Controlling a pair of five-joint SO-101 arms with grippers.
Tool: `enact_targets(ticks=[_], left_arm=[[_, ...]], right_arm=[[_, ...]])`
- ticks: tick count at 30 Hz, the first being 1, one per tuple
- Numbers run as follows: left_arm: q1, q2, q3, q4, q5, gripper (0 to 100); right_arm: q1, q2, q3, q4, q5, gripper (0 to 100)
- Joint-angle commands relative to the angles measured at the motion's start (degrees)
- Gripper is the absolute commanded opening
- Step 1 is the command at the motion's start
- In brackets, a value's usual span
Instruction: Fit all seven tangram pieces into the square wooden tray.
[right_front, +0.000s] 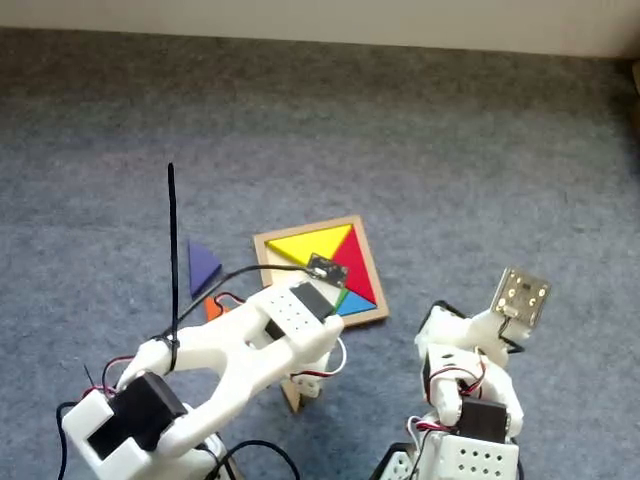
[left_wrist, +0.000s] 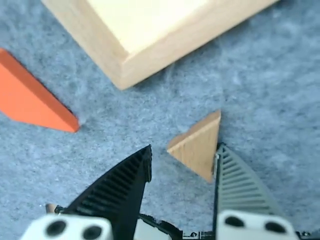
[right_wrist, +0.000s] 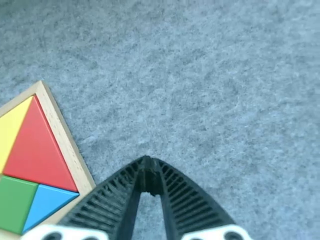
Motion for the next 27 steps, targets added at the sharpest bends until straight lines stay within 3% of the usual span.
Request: enact_targets(ticks=[1,13,18,27], left_arm=[[-0.92,-0.31,-1.54,-0.97,-0.62,20],[-0.92,-0.31,-2.15,-0.79,-0.70,20],[-0.84,0.04,-3.03,-0.97,-0.97,12],[-0.84,-0.31,-2.86,-0.97,-2.29,12]], right_arm=[[0.75,-0.57,5.67,-1.27,0.53,0.5],[0.75,-0.66,5.67,-1.27,0.53,0.5],[0.75,-0.66,5.67,-1.27,0.53,0.5],[0.75,-0.66,5.67,-1.27,0.53,0.5]])
